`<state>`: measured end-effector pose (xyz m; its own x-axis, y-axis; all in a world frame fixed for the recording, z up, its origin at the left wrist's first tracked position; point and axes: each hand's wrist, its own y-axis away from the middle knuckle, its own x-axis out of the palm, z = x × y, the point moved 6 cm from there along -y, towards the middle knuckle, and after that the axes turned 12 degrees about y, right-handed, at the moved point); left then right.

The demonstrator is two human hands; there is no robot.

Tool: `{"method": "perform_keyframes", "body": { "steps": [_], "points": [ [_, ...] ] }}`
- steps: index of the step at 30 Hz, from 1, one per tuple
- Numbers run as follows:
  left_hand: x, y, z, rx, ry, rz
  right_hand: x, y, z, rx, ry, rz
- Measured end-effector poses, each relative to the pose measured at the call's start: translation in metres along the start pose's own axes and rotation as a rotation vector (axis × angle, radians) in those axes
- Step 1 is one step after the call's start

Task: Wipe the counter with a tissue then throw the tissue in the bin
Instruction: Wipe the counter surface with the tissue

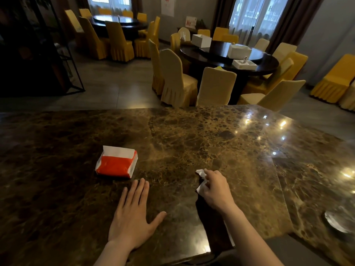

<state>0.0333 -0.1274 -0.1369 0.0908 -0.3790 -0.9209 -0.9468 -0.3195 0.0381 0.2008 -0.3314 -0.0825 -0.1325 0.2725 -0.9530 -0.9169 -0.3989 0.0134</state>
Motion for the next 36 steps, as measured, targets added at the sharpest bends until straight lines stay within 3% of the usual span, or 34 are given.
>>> {"method": "perform_keyframes", "body": {
  "steps": [5, 11, 13, 16, 18, 20, 25, 27, 30, 32, 36],
  "points": [
    [0.001, -0.001, 0.001, 0.001, 0.016, -0.009, 0.004, 0.003, 0.026, -0.049, -0.018, -0.017],
    [0.004, -0.002, 0.002, 0.011, -0.058, 0.030, 0.041, 0.032, 0.132, -0.359, -0.034, 0.008],
    [0.003, -0.002, 0.003, -0.005, -0.018, 0.022, 0.032, 0.025, 0.106, -0.304, 0.002, -0.022],
    [0.002, -0.001, 0.001, -0.012, 0.021, 0.009, 0.005, 0.001, 0.029, 0.017, 0.018, -0.123],
    [0.002, 0.000, 0.002, -0.018, 0.001, 0.019, 0.002, -0.003, 0.014, 0.109, 0.076, -0.154],
    [0.004, -0.001, 0.001, -0.029, -0.014, 0.031, 0.014, 0.003, 0.041, 0.044, 0.078, -0.155],
    [0.004, -0.002, 0.002, -0.020, -0.052, 0.059, 0.044, 0.039, 0.112, -0.353, 0.033, -0.046],
    [0.001, -0.001, 0.001, -0.014, -0.013, 0.045, 0.028, 0.027, 0.078, -0.281, 0.053, -0.076],
    [-0.001, 0.000, 0.001, -0.012, 0.000, 0.027, -0.001, 0.007, -0.006, 0.051, 0.119, -0.139],
    [0.001, 0.000, 0.000, -0.016, -0.013, 0.036, -0.008, 0.008, -0.021, 0.153, 0.161, -0.191],
    [0.000, -0.002, 0.000, -0.013, -0.025, 0.040, 0.017, 0.029, 0.060, -0.059, 0.060, -0.167]
  ]
}}
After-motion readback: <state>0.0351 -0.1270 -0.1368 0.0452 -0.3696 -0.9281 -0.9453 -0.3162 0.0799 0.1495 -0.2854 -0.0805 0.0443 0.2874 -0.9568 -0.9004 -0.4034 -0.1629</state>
